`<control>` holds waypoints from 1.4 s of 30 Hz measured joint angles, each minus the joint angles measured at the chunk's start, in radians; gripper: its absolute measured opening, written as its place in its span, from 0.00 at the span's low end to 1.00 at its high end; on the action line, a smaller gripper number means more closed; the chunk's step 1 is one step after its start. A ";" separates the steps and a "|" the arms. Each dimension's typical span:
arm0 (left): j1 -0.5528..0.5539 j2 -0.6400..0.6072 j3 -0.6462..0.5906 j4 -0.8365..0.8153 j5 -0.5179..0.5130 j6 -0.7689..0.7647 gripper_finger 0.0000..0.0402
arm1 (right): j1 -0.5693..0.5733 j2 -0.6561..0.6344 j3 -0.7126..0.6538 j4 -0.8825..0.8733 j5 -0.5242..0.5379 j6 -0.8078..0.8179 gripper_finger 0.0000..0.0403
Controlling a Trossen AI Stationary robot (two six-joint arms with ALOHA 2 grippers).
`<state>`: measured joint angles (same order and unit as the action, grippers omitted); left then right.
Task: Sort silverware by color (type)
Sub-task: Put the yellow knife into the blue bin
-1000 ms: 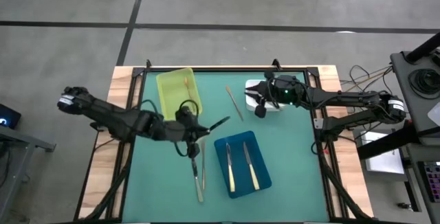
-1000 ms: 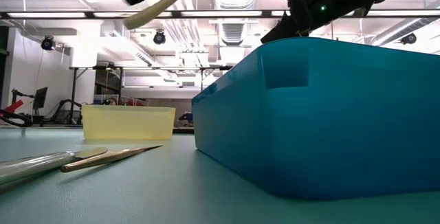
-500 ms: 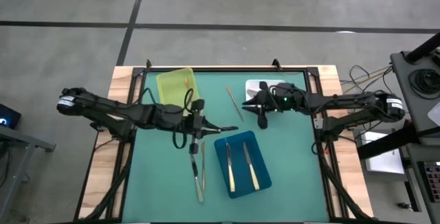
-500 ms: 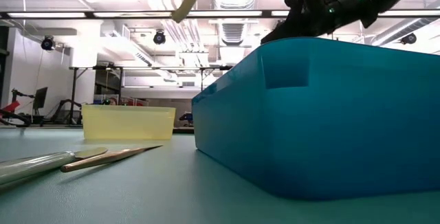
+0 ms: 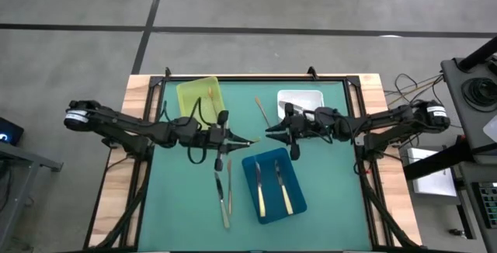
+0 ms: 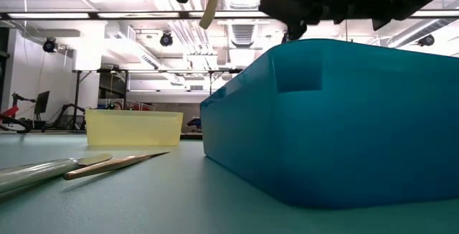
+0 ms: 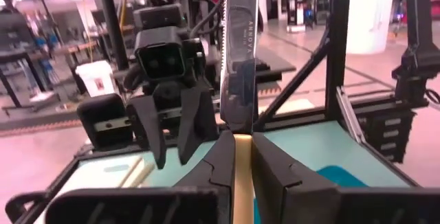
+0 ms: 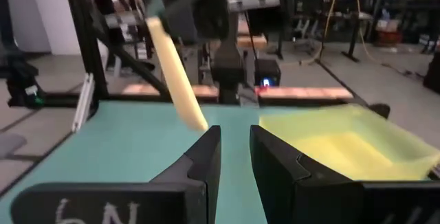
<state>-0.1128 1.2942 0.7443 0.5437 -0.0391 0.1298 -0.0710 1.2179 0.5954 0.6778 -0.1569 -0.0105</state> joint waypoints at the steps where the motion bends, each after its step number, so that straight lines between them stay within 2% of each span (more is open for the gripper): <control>1: 0.002 0.000 -0.007 0.015 0.000 0.002 0.03 | 0.007 0.000 0.005 0.006 0.001 0.000 0.17; 5: 0.015 0.000 -0.032 0.033 0.000 0.015 0.03 | 0.027 0.001 0.016 0.013 0.010 0.000 0.17; 11: 0.031 0.000 -0.042 0.045 -0.001 0.026 0.03 | 0.060 0.001 0.059 0.015 0.110 -0.026 0.17; 23: 0.043 0.000 -0.040 0.042 -0.001 0.095 0.03 | 0.080 0.001 0.137 0.015 0.123 -0.067 0.18; 28: 0.055 0.000 -0.039 0.058 -0.005 0.094 0.03 | 0.080 0.001 0.145 0.008 0.125 0.016 0.30; 36: 0.071 0.000 -0.038 0.108 -0.008 0.094 0.03 | 0.086 0.039 0.155 0.076 0.177 -0.038 0.57; 42: 0.076 0.000 -0.038 0.147 -0.106 0.089 0.03 | 0.086 0.116 0.200 0.148 0.183 -0.053 0.63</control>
<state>-0.0371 1.2945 0.7063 0.6903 -0.1453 0.2187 0.0154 1.3336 0.7957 0.8256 0.0265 -0.0635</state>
